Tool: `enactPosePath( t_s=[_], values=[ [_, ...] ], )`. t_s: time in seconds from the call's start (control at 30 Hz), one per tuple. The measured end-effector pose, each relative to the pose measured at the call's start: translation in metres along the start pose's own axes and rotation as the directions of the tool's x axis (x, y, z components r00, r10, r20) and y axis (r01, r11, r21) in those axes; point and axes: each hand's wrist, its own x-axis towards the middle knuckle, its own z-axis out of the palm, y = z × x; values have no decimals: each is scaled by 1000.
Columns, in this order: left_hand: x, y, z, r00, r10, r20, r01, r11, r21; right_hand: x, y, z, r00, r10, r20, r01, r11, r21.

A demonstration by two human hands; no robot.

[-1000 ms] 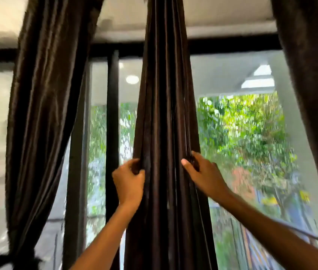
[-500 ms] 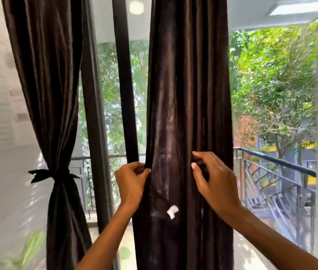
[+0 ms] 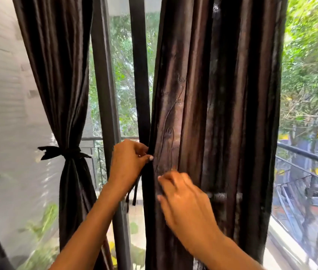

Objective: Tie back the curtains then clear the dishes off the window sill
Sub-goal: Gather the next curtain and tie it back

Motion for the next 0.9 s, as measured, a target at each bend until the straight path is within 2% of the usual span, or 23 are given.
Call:
enactPosePath(
  t_s=[0.1,0.2,0.27,0.4,0.47,0.53,0.63,0.77,0.9],
  values=[
    [-5,-3,-3,1000,9,12,-9,1000,5,-5,-16,8,998,58,37,-57,998,-23],
    [-10,-3,-8,998,35,-43,-33,998,53,5,-12,20,966,256,38,-250,961,-121],
    [-12,-3,-10,995,66,-74,-62,997,53,15,-3,25,920,389,50,-383,919,-93],
    [-14,-7,-12,996,47,-77,-48,999,-22,29,13,29,831,541,-133,-552,831,-67],
    [-16,-7,-12,997,10,-70,-18,993,-113,33,19,30,789,599,-138,-603,798,16],
    [-16,-7,-12,998,-23,-55,14,988,-156,36,24,34,777,623,-93,-606,779,158],
    [-15,-11,-13,998,-41,-42,36,994,-100,38,24,39,832,555,-11,-506,766,395],
    [-16,-15,-11,998,-55,-10,54,995,-87,37,25,50,850,523,-71,-470,811,349],
    [-16,-13,-10,998,-52,-47,43,982,-186,38,23,55,876,468,-114,-417,855,309]
  ],
)
